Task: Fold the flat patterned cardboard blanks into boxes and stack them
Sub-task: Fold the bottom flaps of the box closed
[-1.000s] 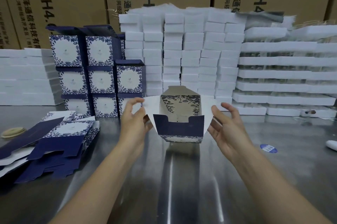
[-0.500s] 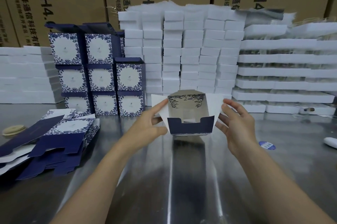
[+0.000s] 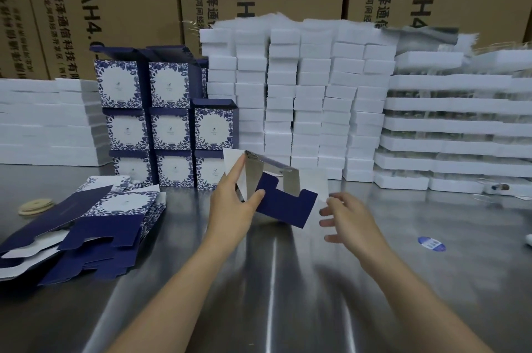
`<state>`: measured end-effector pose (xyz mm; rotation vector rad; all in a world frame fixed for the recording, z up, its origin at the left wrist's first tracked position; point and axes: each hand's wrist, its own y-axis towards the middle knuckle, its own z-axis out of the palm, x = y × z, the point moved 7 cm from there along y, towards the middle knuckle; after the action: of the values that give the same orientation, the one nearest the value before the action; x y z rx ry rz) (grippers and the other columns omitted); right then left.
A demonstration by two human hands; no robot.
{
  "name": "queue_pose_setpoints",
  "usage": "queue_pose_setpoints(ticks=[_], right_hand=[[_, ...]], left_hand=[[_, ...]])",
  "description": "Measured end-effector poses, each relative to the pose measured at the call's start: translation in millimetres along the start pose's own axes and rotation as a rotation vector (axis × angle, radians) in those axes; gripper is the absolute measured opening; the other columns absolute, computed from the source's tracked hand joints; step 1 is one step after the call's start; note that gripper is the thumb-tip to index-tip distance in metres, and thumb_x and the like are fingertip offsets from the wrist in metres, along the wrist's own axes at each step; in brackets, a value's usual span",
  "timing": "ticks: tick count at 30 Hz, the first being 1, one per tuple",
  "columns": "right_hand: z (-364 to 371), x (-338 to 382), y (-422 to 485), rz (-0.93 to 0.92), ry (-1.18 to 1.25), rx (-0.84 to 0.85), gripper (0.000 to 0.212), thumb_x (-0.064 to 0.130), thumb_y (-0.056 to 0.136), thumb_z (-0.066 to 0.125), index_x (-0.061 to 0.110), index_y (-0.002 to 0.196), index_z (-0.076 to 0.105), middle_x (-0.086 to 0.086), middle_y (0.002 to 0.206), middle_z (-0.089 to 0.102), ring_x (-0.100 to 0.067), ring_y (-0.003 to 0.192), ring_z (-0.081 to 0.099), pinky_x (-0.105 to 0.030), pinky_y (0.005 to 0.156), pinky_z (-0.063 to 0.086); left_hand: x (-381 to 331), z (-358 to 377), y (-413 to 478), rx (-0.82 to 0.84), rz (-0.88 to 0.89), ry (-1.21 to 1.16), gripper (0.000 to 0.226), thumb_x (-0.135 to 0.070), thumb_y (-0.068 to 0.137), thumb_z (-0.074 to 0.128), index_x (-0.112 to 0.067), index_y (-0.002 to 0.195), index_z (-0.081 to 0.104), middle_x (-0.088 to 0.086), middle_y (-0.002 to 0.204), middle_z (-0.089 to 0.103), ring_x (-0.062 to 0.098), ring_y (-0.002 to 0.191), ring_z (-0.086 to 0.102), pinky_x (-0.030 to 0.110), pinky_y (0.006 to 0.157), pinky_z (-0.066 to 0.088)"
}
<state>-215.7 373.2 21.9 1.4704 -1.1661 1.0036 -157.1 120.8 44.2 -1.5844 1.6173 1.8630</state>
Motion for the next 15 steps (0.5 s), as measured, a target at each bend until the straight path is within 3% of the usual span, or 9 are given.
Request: queue_pose_setpoints(ticks=[3,6,9,12,15], right_hand=[[5,-5,-2,0.046,0.015,0.021,0.043,0.049,0.110,0.043,0.014,0.114,0.068,-0.012,0.097,0.076,-0.027,0.083,0.078,-0.042,0.070,0.064],[11,-10,-5,0.139,0.045,0.065,0.072,0.074,0.102,0.034,0.012,0.107,0.070,-0.014,0.091,0.079,-0.029,0.078,0.080,-0.041,0.067,0.065],[19,-9,-9,0.158,0.114,0.154,0.083,0.090,0.085,0.044,0.015,0.111,0.068,-0.012,0.092,0.081,-0.028,0.080,0.081,-0.041,0.063,0.065],[21,-8,-12,0.154,0.175,0.192,0.085,0.079,0.069,0.075,0.015,0.123,0.062,-0.012,0.103,0.079,-0.023,0.084,0.081,-0.040,0.063,0.065],[26,-15,-17,0.252,0.294,0.220,0.080,0.066,0.074,0.083,0.009,0.125,0.058,-0.015,0.097,0.081,-0.029,0.087,0.081,-0.036,0.061,0.064]], left_hand=[[1,-1,1,-0.021,0.022,0.029,0.084,-0.020,0.089,0.078,-0.044,0.160,0.040,-0.013,0.146,0.059,0.010,0.136,0.055,0.041,0.120,0.042],[-2,0,-3,-0.053,0.047,0.048,0.079,-0.025,0.090,0.077,-0.045,0.159,0.042,-0.021,0.139,0.059,0.000,0.127,0.055,0.031,0.114,0.043],[-6,2,-5,-0.069,0.068,0.043,0.077,-0.014,0.094,0.077,-0.042,0.159,0.044,-0.013,0.141,0.062,0.008,0.129,0.058,0.033,0.116,0.045],[-13,3,-8,-0.068,0.112,0.025,0.076,-0.012,0.095,0.076,-0.040,0.158,0.045,-0.011,0.142,0.063,0.007,0.131,0.058,0.032,0.117,0.044],[-20,8,-12,-0.053,0.171,0.009,0.076,-0.014,0.094,0.076,-0.041,0.158,0.045,-0.017,0.145,0.061,0.002,0.135,0.055,0.027,0.117,0.043]])
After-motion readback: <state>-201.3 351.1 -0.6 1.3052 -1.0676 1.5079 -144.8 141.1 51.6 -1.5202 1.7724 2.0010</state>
